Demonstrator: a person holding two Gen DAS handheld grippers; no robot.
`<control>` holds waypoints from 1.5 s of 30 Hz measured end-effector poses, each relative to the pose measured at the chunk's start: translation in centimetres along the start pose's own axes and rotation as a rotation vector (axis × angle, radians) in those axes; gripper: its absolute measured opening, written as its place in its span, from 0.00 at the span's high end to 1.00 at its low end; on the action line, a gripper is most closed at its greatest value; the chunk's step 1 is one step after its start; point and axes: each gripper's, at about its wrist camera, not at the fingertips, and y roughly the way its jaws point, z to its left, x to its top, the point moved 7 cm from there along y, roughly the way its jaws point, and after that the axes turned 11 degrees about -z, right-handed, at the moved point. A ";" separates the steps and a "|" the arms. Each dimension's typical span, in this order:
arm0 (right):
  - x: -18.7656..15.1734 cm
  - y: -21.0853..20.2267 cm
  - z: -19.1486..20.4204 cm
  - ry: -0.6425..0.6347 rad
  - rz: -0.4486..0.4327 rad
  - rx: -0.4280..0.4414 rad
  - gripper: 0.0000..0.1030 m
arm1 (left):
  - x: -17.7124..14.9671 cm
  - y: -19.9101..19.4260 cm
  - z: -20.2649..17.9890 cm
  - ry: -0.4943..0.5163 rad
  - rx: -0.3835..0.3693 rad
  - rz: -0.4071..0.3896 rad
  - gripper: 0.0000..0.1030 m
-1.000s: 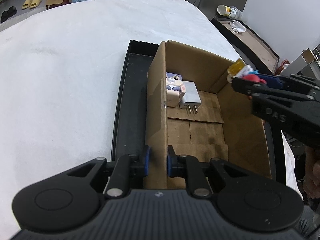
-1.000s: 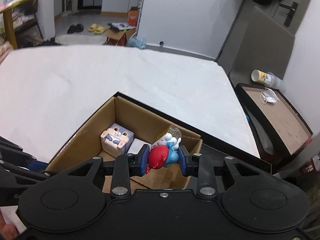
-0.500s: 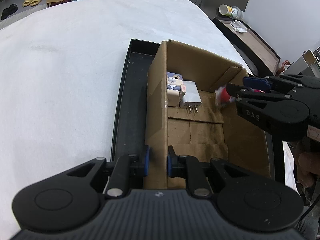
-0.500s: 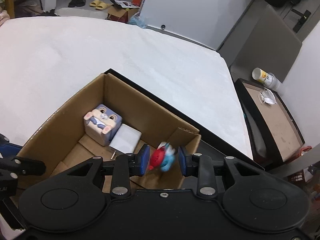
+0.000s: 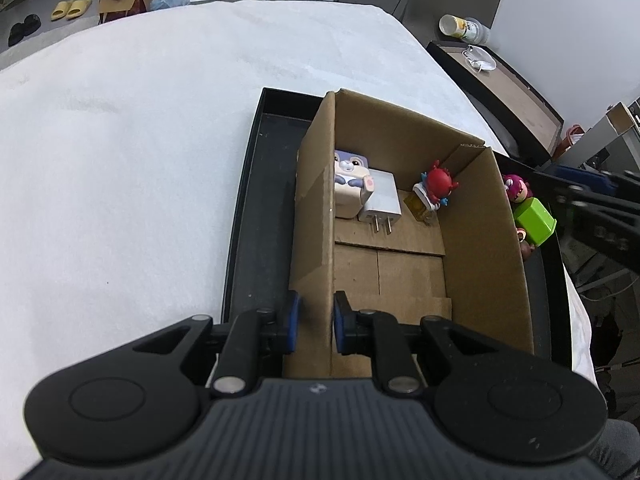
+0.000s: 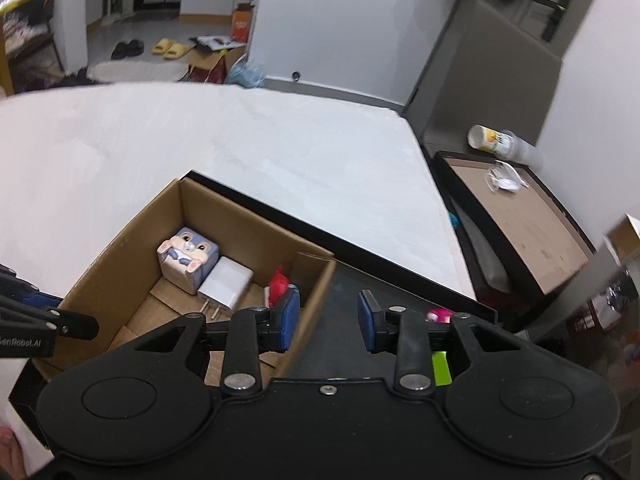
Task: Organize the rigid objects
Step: 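Move the right tool to the brown-and-pink doll and grasp it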
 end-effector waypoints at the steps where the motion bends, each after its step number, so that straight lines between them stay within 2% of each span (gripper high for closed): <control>1: -0.1 -0.3 -0.5 0.016 -0.002 -0.002 0.66 | 0.0 0.0 -0.1 0.003 0.003 -0.003 0.84; 2: -0.3 -0.6 -1.0 0.031 -0.003 -0.005 0.65 | 0.1 -0.1 -0.1 0.007 0.005 -0.005 0.84; 4: -0.7 -1.1 -2.0 0.057 -0.006 -0.016 0.56 | 0.1 -0.2 -0.2 0.012 0.008 -0.010 0.84; 6: -1.3 -1.4 -2.9 0.076 -0.009 -0.032 0.53 | 0.2 -0.2 -0.4 0.017 0.012 -0.013 0.84; 15: -4.8 -2.1 -5.8 0.178 0.021 -0.068 0.53 | 0.1 -0.4 -0.4 0.030 0.016 -0.021 0.86; 21: -6.8 -1.8 -7.0 0.246 0.027 -0.082 0.49 | 0.1 -0.4 -0.4 0.035 0.016 -0.021 0.87; 30: -9.4 -0.4 -7.4 0.323 0.041 -0.084 0.43 | 0.1 -0.4 -0.4 0.036 0.017 -0.014 0.87; 39: -11.0 2.2 -7.8 0.409 0.072 -0.088 0.42 | 0.0 -0.2 -0.3 0.035 0.019 -0.008 0.87; 41: -11.3 2.9 -8.0 0.428 0.086 -0.095 0.40 | 0.0 -0.1 -0.3 0.035 0.019 -0.006 0.87; 43: -11.7 3.5 -8.3 0.459 0.096 -0.097 0.29 | 0.0 0.0 -0.3 0.034 0.020 -0.005 0.87; 45: -12.0 4.1 -8.5 0.485 0.102 -0.096 0.29 | 0.0 0.1 -0.2 0.034 0.022 -0.002 0.87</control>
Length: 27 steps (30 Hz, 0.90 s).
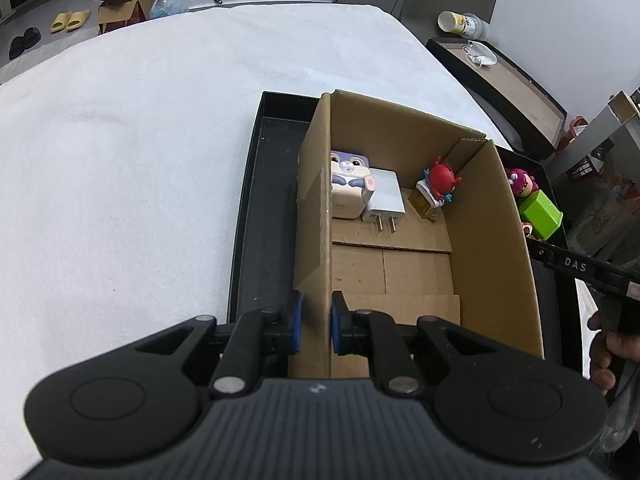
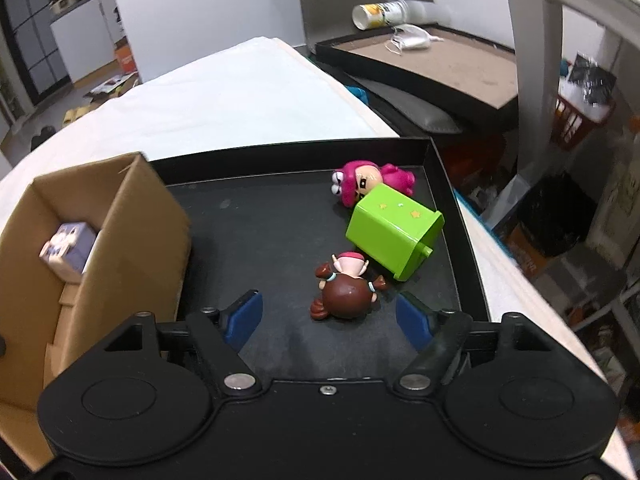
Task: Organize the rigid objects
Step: 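Move the right tool to the brown-and-pink doll and grasp it, then carry the brown-and-pink doll with the right tool over the box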
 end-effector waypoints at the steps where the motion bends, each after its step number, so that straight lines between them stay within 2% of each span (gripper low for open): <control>1: -0.1 0.3 -0.1 0.007 0.007 -0.002 0.29 | 0.0 0.0 0.0 0.000 0.000 0.001 0.87; 13: -0.2 3.2 -1.9 0.102 0.037 -0.061 0.30 | 0.0 0.3 0.0 -0.008 0.008 0.007 0.87; 14: -0.1 3.3 -2.0 0.105 0.038 -0.064 0.31 | 0.0 0.3 0.0 -0.008 0.007 0.007 0.87; 16: -0.2 3.5 -2.0 0.107 0.048 -0.053 0.56 | 0.0 0.2 0.1 -0.006 0.004 0.004 0.87; 19: -0.2 3.0 -2.0 0.113 0.065 -0.057 0.58 | 0.0 0.2 0.1 -0.007 0.003 0.004 0.87; 27: 0.4 0.0 -1.0 0.111 0.044 -0.020 0.58 | 0.0 0.1 0.1 -0.012 -0.001 0.004 0.87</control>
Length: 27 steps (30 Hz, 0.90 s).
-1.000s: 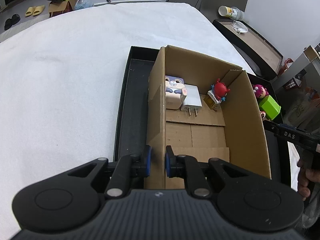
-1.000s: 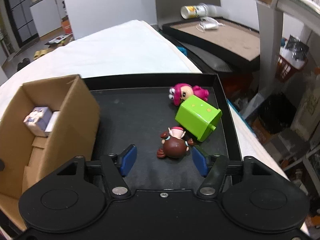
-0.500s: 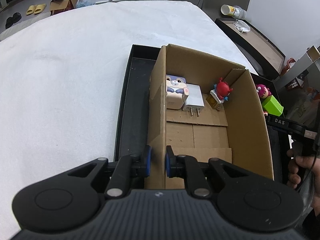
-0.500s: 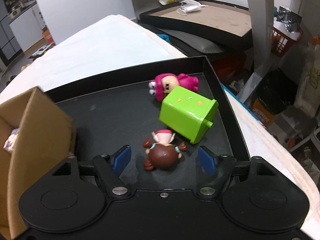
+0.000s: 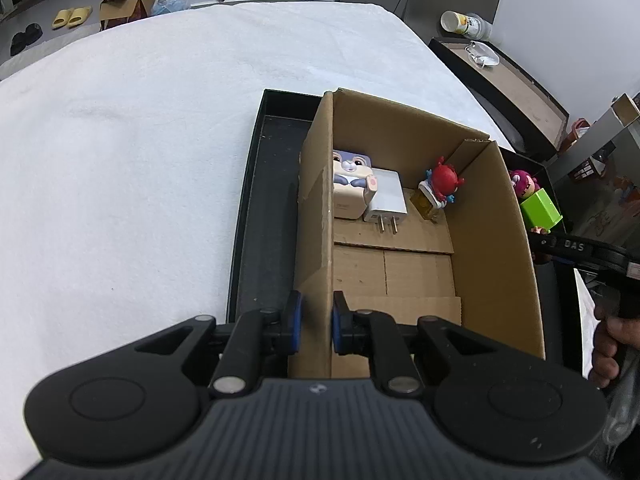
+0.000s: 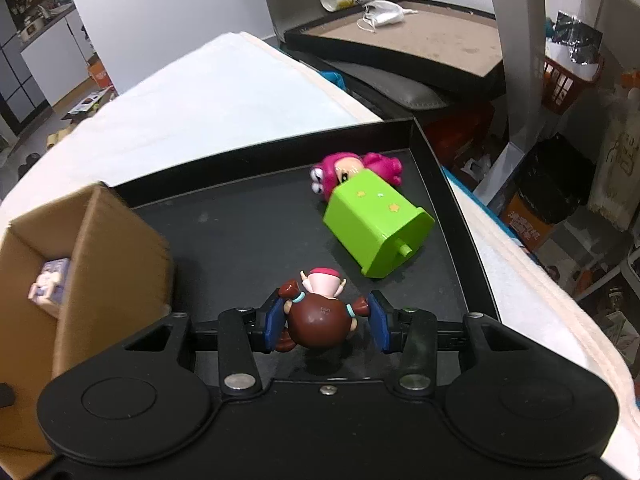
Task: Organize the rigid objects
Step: 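Carry the brown-and-pink doll with the right tool over the box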
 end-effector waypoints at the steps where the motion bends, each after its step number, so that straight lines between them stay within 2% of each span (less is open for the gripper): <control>1: 0.1 -0.4 0.2 -0.002 -0.003 0.003 0.58 | 0.0 0.0 0.0 -0.001 -0.001 0.000 0.87; 17: 3.6 -5.8 5.1 -0.059 -0.079 0.104 0.58 | -0.8 -1.4 0.1 -0.015 -0.033 -0.003 0.87; 27: 3.9 -7.4 8.9 -0.086 -0.089 0.173 0.58 | -1.5 -1.9 0.1 -0.025 -0.062 0.001 0.87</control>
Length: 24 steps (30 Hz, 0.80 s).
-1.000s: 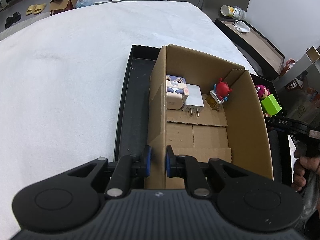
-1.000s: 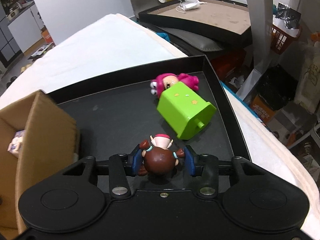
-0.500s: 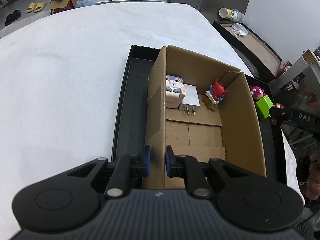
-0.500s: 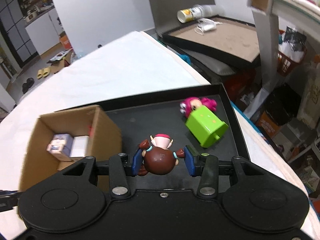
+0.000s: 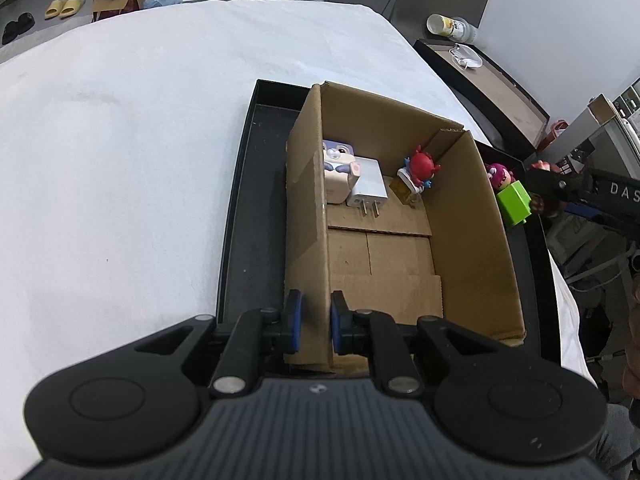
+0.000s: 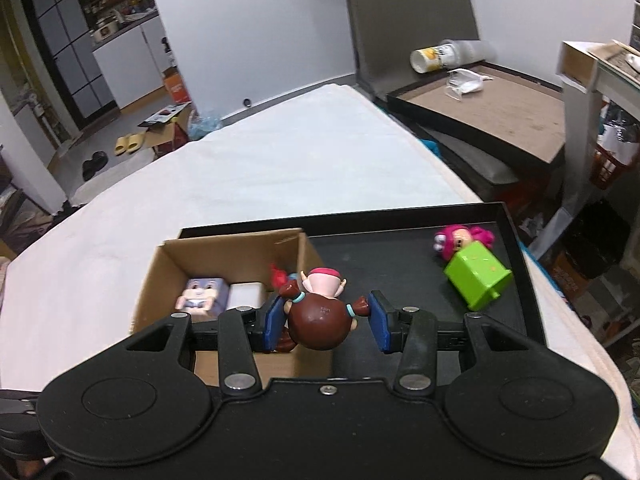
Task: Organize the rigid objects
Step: 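Carry the brown-and-pink doll with the right tool over the box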
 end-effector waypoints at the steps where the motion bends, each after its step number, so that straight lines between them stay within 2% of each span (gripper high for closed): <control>1: 0.0 0.1 0.4 -0.005 0.002 0.007 0.58 | 0.0 0.0 0.0 0.000 -0.001 0.000 0.87; 24: -2.5 2.8 7.3 -0.087 0.069 0.097 0.58 | -0.1 0.1 -0.1 -0.010 -0.020 0.012 0.86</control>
